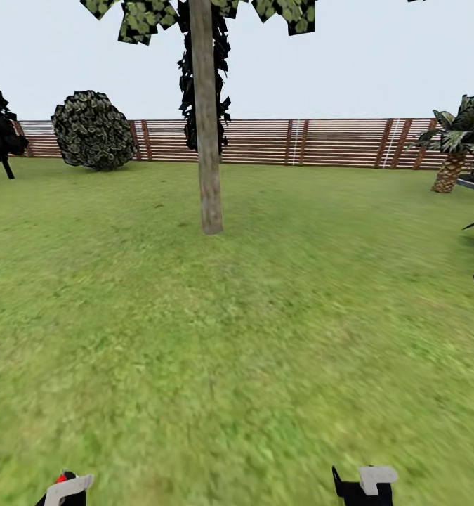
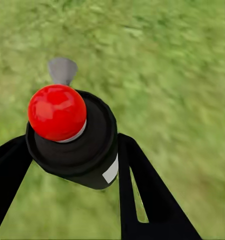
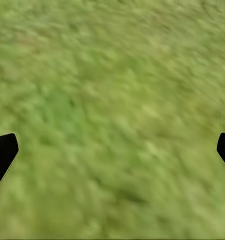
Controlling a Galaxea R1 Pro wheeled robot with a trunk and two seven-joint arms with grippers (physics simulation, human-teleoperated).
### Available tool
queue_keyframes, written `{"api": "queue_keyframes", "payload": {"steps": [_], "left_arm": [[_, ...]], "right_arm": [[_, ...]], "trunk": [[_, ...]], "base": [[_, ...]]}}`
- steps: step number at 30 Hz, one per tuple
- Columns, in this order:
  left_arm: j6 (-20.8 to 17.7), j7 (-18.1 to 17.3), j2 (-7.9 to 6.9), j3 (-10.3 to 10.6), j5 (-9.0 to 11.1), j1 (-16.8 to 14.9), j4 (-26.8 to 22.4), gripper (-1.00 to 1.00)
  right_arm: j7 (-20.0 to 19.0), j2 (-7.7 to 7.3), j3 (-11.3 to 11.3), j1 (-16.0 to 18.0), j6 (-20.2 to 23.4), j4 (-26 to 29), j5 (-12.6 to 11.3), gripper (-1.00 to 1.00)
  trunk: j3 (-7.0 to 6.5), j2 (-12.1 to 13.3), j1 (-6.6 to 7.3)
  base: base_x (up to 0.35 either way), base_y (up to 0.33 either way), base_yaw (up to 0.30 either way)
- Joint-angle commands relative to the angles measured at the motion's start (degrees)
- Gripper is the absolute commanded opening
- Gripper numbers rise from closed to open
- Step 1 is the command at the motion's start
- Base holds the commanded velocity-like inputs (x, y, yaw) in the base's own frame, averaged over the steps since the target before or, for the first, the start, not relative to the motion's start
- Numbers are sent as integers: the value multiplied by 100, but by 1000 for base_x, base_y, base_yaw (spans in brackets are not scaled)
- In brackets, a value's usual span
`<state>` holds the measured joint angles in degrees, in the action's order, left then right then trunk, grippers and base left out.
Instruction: In the garden, pick up the pesticide atomizer on the floor and spray pesticide onto both trees until each tree trunk is fully covered.
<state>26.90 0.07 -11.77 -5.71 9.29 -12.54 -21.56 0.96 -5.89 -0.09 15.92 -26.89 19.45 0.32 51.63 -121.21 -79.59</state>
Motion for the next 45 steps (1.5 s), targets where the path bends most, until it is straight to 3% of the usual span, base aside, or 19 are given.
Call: {"api": "queue_keyframes", "payload": {"steps": [1,45], "left_arm": [[17,1,-1,7,29,-3,3,-100],[17,1,-1,1,29,-3,-6,-100]], "right_arm": [[10,0,0,3,-17,-4,4,100],[10,0,9,0,-18,-3,3,100]], "trunk": [[5,-2,-3],[5,-2,-3]], "base": [[338,0,0],[338,0,27]]}}
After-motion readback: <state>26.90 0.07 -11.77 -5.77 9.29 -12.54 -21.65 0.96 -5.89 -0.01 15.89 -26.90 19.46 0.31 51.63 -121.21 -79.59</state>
